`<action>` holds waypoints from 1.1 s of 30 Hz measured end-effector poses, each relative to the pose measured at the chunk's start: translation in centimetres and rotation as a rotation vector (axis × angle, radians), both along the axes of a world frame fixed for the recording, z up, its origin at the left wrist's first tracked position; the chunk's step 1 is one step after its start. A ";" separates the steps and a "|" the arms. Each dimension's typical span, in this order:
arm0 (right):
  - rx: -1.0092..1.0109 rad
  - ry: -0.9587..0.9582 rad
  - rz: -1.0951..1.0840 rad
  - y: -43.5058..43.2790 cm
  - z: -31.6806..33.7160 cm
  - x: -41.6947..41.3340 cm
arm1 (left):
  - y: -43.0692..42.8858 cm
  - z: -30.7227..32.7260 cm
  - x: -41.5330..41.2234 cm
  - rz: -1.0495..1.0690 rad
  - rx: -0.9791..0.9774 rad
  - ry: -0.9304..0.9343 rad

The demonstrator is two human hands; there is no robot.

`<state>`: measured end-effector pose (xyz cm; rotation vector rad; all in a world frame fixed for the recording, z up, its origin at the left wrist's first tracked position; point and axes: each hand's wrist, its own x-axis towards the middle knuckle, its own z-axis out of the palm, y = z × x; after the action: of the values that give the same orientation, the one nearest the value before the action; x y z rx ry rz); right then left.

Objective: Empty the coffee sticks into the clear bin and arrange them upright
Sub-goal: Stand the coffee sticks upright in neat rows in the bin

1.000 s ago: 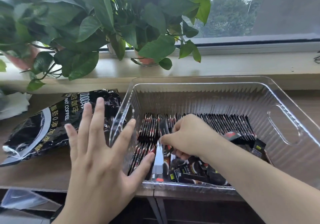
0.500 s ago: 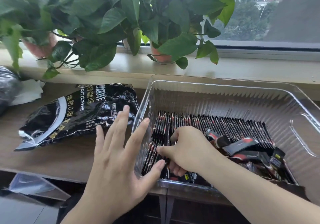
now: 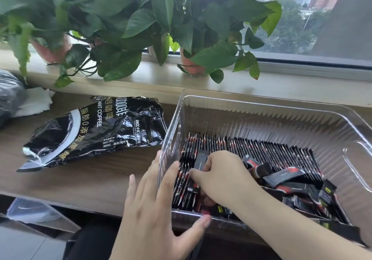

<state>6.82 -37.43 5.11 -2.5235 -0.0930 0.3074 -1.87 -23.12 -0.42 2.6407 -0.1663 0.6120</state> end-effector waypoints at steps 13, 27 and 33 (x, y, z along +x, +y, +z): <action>0.255 0.197 -0.067 -0.2 1.5 -0.3 | -0.1 -0.2 -0.1 0.025 0.052 -0.040; -0.073 0.208 0.126 -2.1 0.6 -0.8 | -0.1 3.4 0.3 0.085 -0.055 -0.133; -0.134 0.020 0.121 -1.9 0.1 -1.0 | 0.0 2.9 0.7 0.070 0.001 -0.005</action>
<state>5.80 -39.32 5.26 -2.6521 -0.2253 0.3992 -1.14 -23.13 2.43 2.6559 -0.0754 0.6414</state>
